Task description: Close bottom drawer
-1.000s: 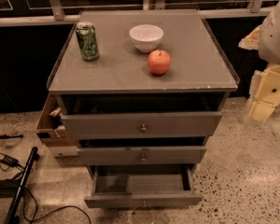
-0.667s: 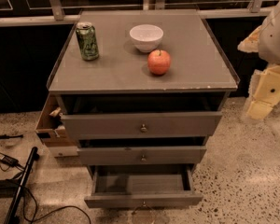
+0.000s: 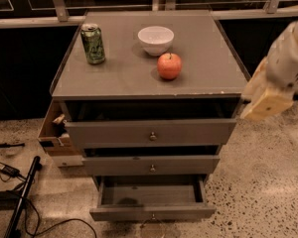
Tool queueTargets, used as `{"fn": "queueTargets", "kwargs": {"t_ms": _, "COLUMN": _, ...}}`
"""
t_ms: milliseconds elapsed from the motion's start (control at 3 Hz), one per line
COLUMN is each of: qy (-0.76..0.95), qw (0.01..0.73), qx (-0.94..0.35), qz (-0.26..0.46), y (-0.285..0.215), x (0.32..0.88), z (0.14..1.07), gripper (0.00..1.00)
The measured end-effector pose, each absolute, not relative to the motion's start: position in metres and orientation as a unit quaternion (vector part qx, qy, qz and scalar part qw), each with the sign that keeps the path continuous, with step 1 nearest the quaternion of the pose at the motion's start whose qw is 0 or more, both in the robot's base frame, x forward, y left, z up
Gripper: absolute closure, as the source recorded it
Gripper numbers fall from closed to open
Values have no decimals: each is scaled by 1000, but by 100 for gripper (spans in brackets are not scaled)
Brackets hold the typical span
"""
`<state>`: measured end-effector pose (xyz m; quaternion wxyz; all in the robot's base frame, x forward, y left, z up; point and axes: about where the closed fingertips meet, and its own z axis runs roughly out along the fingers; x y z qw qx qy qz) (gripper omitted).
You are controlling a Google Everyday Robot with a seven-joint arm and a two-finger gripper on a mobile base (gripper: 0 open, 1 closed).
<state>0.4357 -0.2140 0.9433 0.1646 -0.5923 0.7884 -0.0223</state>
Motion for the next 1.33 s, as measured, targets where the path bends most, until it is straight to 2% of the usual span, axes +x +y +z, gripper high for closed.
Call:
{"fn": "queueTargets", "kwargs": {"t_ms": 333, "qy": 814, "qw": 174, "qx": -551, "qz": 54, "y": -208, "x": 422, "z": 829, "gripper": 88}}
{"fn": "queueTargets", "kwargs": {"t_ms": 667, "qy": 824, "qw": 171, "qx": -528, "qz": 115, "y": -206, "x": 411, "z": 727, "gripper": 100}}
{"fn": "queueTargets", "kwargs": {"t_ms": 1333, "qy": 828, "qw": 161, "qx": -526, "qz": 109, "y": -210, "x": 411, "z": 698, "gripper": 100}}
